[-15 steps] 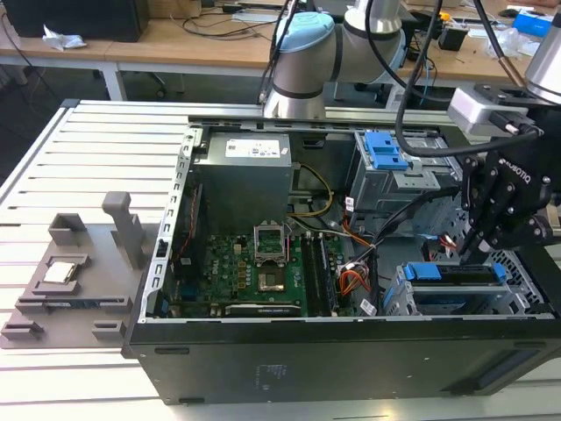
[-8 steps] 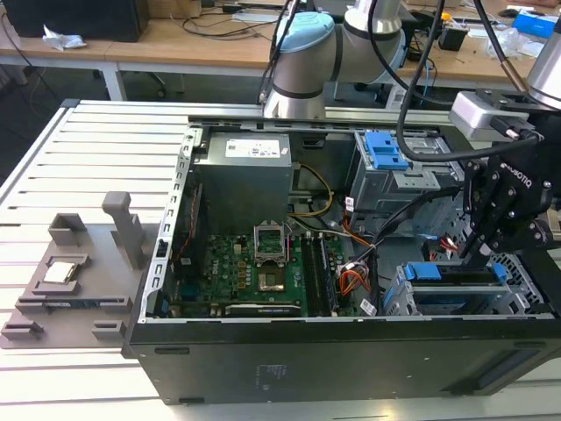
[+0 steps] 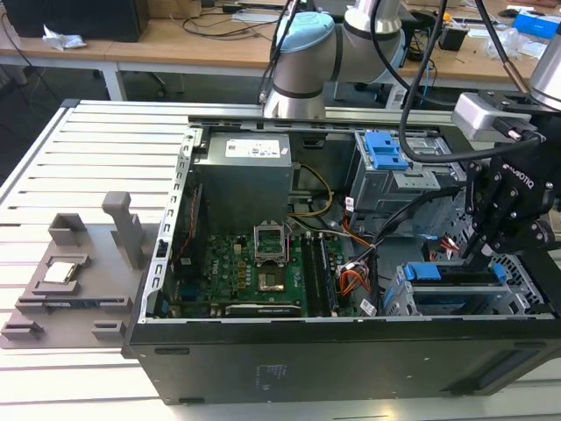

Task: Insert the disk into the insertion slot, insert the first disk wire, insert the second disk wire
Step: 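Insert the first disk wire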

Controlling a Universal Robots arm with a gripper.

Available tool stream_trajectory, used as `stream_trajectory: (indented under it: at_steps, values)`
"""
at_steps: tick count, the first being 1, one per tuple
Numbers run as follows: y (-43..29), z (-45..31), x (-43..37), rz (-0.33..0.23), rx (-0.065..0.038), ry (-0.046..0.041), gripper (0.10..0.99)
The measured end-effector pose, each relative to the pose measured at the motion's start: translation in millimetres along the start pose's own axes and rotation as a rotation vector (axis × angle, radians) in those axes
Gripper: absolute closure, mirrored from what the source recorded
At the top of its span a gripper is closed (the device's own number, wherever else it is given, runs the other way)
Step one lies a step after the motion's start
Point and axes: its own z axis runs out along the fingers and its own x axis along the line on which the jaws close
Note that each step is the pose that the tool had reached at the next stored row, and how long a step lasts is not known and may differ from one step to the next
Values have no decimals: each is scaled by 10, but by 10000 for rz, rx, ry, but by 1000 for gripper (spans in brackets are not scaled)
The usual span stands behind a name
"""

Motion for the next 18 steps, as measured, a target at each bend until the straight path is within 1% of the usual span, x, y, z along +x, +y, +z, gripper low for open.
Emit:
stream_trajectory:
  at_steps: [4, 11, 15, 18]
  values:
    - [1, -29, 4, 0, 3, 14, 922]
    - [0, -8, 4, 46, -4, 21, 922]
    - [0, -15, 6, 85, -10, 55, 922]
    - [0, -15, 14, 125, -16, 52, 922]
